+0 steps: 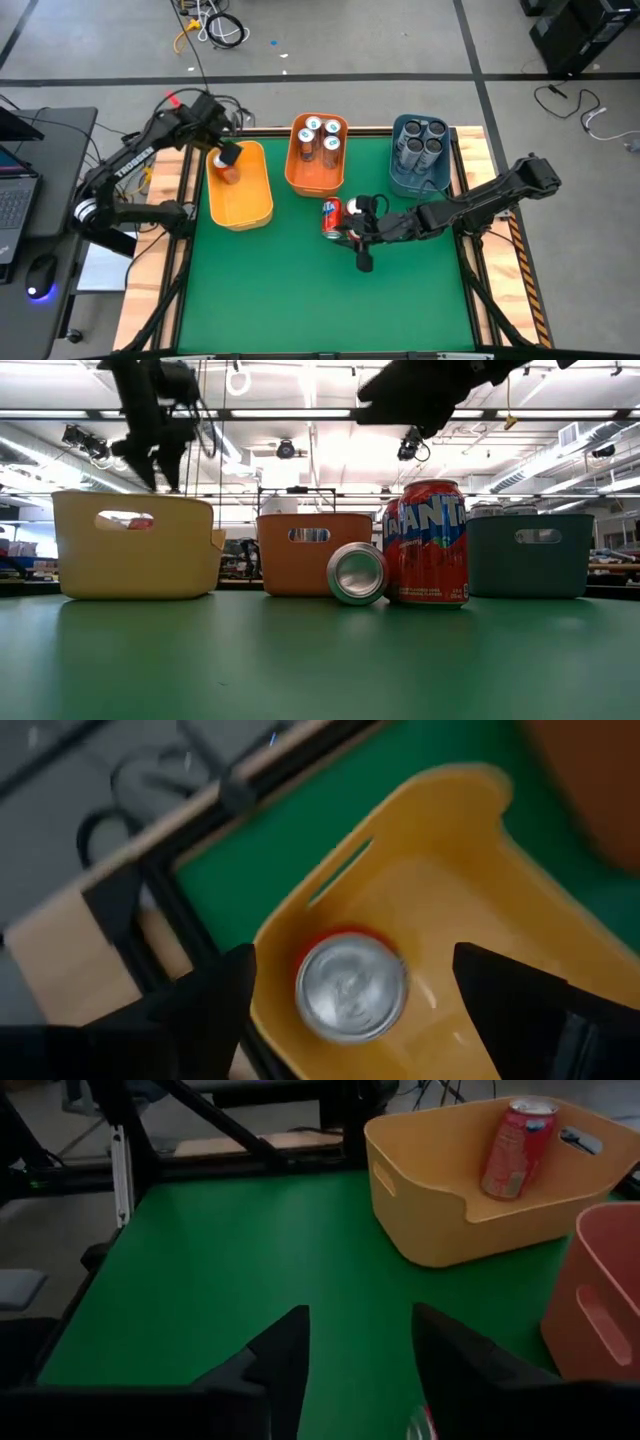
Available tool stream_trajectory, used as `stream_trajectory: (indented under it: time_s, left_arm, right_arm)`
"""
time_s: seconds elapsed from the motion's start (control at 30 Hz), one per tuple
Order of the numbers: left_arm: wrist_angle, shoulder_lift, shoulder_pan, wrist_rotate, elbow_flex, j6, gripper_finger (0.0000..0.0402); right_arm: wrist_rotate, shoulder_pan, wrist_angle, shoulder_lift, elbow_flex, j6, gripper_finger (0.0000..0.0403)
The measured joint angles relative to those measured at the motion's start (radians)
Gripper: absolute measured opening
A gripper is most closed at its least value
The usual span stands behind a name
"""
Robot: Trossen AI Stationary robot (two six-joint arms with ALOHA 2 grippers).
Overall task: Sort soda cans
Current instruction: Put the orange soda can into the yellow bin
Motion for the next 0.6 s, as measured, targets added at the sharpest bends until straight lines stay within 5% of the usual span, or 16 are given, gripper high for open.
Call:
stream_trajectory:
  time_s: [0.27,0.43,0.6]
  left_arm:
    - [0.215,-0.151,-0.121,0.071,0.034,0.042,0.0243]
    - [0.450,-0.306,-0.236,0.196,-0.077,0.033,0.0152]
    - [0.686,-0.453,-0.343,0.295,-0.236,-0.017,0.0081]
  right_arm:
    - [0.112,-0.008,-0.520,-0.014,0.219,0.075,0.0170]
    - [0.104,-0.019,-0.808,-0.014,0.321,0.226,0.0193]
    - [0.072,-0.002,-0.876,-0.012,0.327,0.309,0.0247]
